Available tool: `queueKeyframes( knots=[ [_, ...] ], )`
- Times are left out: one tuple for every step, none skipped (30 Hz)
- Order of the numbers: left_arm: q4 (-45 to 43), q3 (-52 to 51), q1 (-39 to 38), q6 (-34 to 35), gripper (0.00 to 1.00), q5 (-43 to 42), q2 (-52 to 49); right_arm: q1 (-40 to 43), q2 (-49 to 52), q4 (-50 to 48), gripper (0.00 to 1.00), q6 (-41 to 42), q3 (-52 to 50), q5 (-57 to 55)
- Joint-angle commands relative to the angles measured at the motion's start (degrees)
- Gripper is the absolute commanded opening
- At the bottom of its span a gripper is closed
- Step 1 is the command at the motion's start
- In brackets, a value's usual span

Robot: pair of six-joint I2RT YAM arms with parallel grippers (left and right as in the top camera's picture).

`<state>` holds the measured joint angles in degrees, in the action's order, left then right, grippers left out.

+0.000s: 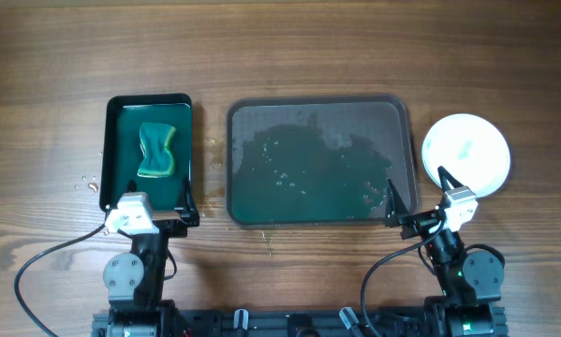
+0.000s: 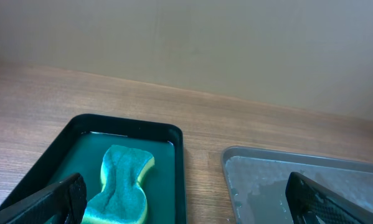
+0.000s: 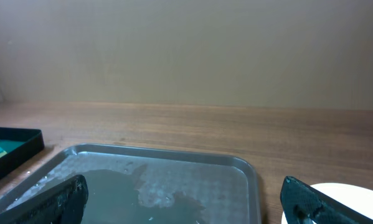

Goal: Clean dirty plates on tray and stack at the side

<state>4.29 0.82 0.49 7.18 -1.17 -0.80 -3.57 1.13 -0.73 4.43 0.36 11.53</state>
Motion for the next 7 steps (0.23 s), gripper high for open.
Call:
queueKeyframes(
  knots=[
    [0.0, -0.5, 0.3, -0.9, 1.00, 0.6, 0.5, -0.2, -0.3, -0.2, 1.00, -0.9, -0.1, 0.0],
    [0.0, -0.5, 0.3, -0.9, 1.00, 0.6, 0.5, -0.2, -0.3, -0.2, 1.00, -0.8, -0.1, 0.0],
    [0.0, -0.5, 0.3, -0.9, 1.00, 0.6, 0.5, -0.2, -0.3, -0.2, 0.99, -0.9, -0.1, 0.0],
    [0.0, -0.5, 0.3, -0.9, 1.00, 0.6, 0.5, -0.2, -0.3, -0.2, 1.00, -0.8, -0.1, 0.0],
    [0.0, -0.5, 0.3, -0.9, 1.00, 0.6, 0.5, -0.2, -0.3, -0.2, 1.00, -0.9, -0.1, 0.0],
    [0.0, -0.5, 0.3, -0.9, 1.00, 0.6, 0.5, -0.2, -0.3, -0.2, 1.00, -0.9, -0.1, 0.0],
    [0.0, -0.5, 0.3, -0.9, 1.00, 0.6, 0.5, -0.2, -0.3, -0.2, 1.00, -0.9, -0.1, 0.0]
  ],
)
